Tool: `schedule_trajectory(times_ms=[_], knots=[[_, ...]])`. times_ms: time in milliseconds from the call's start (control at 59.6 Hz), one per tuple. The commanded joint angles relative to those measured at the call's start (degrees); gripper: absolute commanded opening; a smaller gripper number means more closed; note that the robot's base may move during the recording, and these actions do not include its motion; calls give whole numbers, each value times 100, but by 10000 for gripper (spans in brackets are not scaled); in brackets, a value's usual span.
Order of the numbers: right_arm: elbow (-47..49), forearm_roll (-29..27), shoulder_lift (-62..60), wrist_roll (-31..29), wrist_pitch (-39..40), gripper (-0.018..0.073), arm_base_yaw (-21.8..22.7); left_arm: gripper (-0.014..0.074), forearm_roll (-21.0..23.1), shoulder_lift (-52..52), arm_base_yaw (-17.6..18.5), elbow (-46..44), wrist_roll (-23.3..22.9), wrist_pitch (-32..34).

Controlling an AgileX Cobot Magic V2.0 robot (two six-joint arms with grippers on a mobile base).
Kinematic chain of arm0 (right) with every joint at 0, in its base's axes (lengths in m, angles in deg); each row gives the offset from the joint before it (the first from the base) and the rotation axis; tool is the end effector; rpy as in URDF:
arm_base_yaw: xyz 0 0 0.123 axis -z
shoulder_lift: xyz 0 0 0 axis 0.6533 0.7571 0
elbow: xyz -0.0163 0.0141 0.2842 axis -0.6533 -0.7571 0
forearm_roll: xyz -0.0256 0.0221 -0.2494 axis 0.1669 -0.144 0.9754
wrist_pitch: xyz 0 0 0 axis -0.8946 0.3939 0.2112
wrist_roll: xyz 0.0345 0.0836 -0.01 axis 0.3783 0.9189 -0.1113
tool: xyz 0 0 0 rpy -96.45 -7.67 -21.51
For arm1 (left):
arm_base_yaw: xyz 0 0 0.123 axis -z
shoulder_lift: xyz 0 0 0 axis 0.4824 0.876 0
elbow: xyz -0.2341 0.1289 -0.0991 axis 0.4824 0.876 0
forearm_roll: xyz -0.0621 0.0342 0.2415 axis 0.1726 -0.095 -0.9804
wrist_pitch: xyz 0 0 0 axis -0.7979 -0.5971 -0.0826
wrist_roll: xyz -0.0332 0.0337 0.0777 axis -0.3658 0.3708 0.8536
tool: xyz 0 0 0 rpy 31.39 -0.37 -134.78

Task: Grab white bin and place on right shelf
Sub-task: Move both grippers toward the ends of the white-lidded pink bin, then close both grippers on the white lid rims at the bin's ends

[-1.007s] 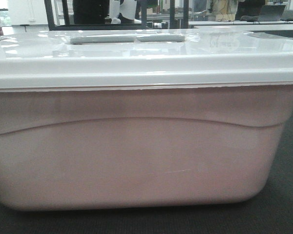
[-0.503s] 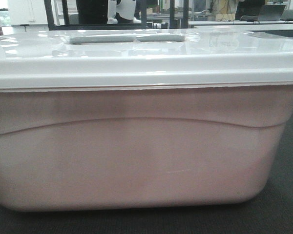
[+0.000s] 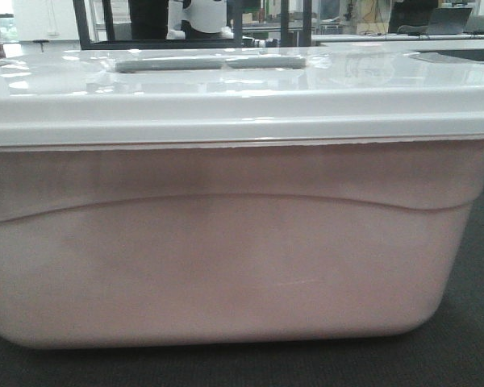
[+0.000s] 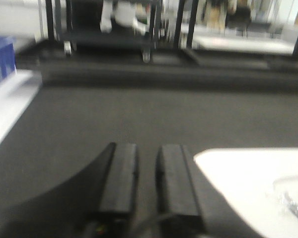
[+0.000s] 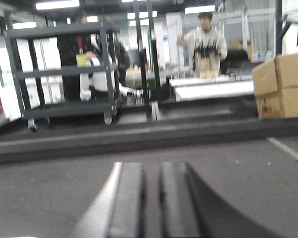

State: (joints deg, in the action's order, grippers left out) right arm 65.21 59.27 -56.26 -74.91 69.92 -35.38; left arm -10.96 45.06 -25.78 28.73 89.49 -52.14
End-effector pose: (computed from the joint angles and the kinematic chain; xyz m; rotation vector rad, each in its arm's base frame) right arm 0.0719 -0.0029 0.3787 0.1427 1.4038 0.0813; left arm 0.0427 -0.0136 0.3727 0.1037 1.6240 -0.1765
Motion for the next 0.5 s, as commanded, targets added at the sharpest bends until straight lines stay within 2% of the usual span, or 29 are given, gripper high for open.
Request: schedule_trajectory(times_ms=[0,67,134,218,319,419,487], knots=[[407,-45,691,8,308,444,1,276,179,665,-4,-419,-48,48],[510,-53,1106,8,264,524,1,386,354,1101,-4,-487,-48,61],[612,-57,1471,8,100,587,1,436,666,1420,-4,-547,-48,23],[851,-57,1868,8,-545,629,1,442,938,1795,-4,-734,-48,-314],[1413,-181,2301,8,-1744,629,1,442,1133,2355,-4,-1100,-48,-1124],[2087,-567,2768,8,-2727,623,1,442,1181,2950,-4,-1447,33,-1873],[2480,-870,3119,3,-3276,622,6,442,1274,3275,-15,-1658,277,-2276]])
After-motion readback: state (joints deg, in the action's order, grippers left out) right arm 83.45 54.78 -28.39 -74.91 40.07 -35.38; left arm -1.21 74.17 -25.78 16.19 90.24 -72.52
